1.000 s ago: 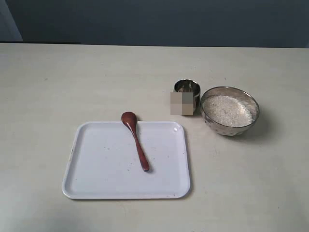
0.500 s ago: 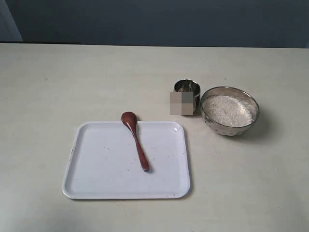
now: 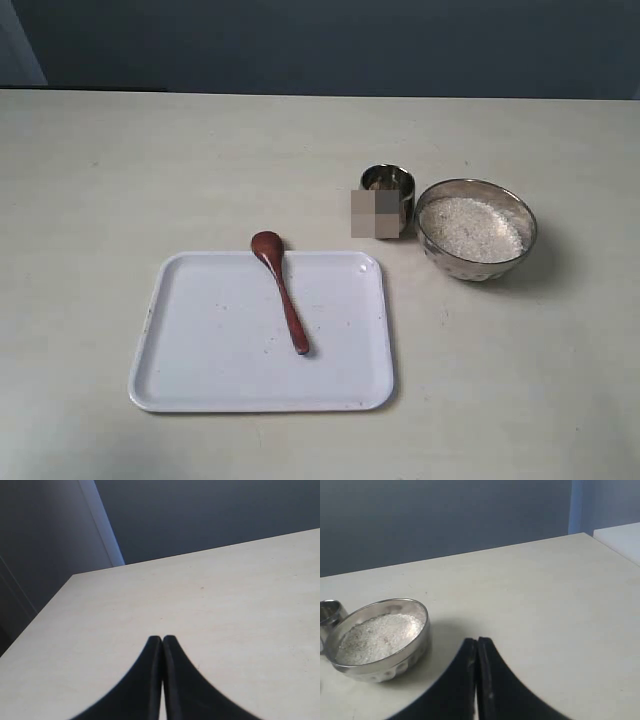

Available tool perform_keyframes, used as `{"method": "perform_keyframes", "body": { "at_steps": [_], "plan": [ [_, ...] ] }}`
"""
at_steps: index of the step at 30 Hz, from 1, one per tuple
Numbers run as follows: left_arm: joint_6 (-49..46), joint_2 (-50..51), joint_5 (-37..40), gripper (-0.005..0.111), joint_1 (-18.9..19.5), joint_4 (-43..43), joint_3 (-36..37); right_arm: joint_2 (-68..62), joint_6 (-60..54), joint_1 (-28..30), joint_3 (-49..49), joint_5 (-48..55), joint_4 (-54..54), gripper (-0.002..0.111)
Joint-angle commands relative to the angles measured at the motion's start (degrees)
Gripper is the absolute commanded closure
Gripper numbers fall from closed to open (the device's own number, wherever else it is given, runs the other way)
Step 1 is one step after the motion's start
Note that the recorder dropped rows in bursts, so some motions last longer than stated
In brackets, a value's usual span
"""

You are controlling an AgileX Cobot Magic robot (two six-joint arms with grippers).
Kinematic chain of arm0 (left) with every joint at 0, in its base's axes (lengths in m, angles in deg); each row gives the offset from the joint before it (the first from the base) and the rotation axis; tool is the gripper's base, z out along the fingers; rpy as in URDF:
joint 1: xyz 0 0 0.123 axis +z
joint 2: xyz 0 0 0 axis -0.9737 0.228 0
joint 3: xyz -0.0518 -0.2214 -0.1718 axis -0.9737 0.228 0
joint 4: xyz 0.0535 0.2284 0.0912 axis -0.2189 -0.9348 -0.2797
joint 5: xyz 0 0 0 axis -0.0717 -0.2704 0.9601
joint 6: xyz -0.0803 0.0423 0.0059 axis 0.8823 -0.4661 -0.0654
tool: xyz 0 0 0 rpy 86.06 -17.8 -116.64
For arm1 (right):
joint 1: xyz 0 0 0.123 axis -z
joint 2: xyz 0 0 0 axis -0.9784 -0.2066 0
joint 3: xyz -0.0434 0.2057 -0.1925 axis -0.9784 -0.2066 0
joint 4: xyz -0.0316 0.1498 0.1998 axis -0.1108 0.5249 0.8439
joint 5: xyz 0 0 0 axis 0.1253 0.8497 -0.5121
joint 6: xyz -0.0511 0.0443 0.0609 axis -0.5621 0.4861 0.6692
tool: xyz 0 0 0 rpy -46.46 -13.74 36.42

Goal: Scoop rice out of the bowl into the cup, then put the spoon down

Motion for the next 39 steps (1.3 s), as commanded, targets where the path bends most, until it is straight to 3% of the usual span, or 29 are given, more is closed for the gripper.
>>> {"method": "perform_keyframes", "body": {
  "at_steps": [1,39],
  "plan": [
    [0.4,-0.3,-0.7,0.106,-0.3,0.2,-0.1,0.3,0.0,0.2,-0.1,-0.8,0.0,0.109],
    [0.4,-0.3,-0.7,0.106,-0.3,0.2,-0.1,0.3,0.0,0.2,-0.1,-0.8,-0.1,0.109]
  ]
}}
